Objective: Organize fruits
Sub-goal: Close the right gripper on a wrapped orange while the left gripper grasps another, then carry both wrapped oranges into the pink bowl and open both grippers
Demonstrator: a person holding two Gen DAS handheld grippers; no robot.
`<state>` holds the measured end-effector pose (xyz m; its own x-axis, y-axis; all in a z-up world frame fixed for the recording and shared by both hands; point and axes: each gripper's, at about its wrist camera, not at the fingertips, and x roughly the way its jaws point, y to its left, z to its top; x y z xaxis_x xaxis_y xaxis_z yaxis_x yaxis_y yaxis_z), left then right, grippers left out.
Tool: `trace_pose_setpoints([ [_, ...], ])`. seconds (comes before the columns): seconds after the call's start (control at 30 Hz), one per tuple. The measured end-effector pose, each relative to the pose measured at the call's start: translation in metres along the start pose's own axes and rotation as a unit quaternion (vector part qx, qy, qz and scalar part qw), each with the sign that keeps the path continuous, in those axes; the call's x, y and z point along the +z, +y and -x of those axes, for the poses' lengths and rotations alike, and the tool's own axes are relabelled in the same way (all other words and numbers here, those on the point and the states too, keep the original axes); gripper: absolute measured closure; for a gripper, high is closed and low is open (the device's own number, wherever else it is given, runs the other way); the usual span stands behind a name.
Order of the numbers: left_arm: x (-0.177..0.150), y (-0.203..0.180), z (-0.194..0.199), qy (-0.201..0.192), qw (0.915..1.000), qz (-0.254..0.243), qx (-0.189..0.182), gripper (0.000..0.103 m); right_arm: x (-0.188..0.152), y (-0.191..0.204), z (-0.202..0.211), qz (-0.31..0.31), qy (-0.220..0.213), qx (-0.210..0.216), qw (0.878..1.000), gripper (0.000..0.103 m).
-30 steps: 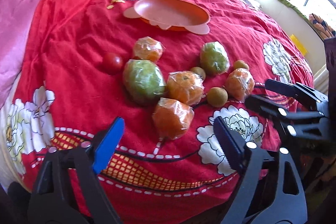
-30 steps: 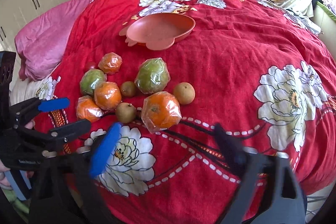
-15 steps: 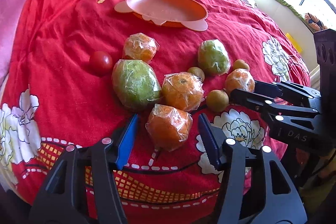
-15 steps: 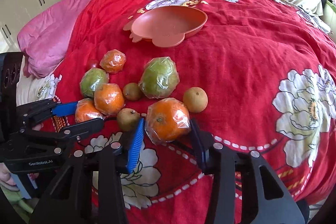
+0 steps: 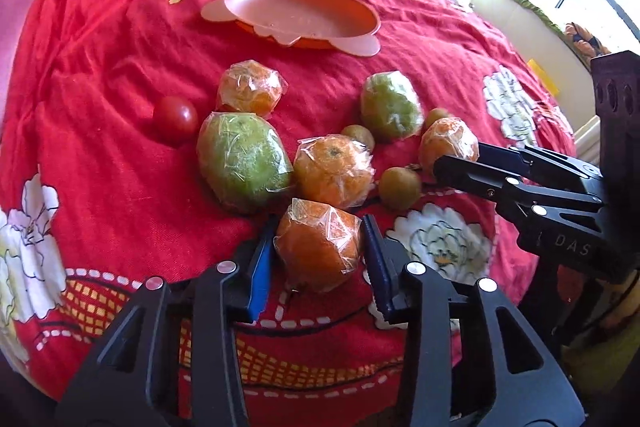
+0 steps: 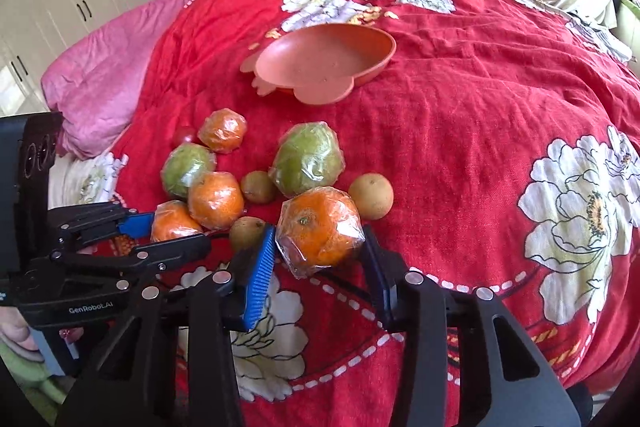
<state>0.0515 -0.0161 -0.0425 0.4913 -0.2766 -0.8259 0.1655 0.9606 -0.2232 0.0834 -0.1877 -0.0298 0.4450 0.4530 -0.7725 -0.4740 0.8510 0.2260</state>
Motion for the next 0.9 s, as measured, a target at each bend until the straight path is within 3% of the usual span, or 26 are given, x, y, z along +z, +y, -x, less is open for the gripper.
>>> trace_pose_setpoints([
  [0.4,0.038,0.015,0.034,-0.033,0.9988,0.024,-0.025,0.071,0.032,-0.001,0.017,0.019,-0.034,0.001,0.999,0.063],
  [0.9,0.116,0.044,0.014,-0.039,0.9990,0.022,0.004,0.071,0.086,-0.006,-0.007,0.042,-0.042,-0.001,0.998,0.063],
])
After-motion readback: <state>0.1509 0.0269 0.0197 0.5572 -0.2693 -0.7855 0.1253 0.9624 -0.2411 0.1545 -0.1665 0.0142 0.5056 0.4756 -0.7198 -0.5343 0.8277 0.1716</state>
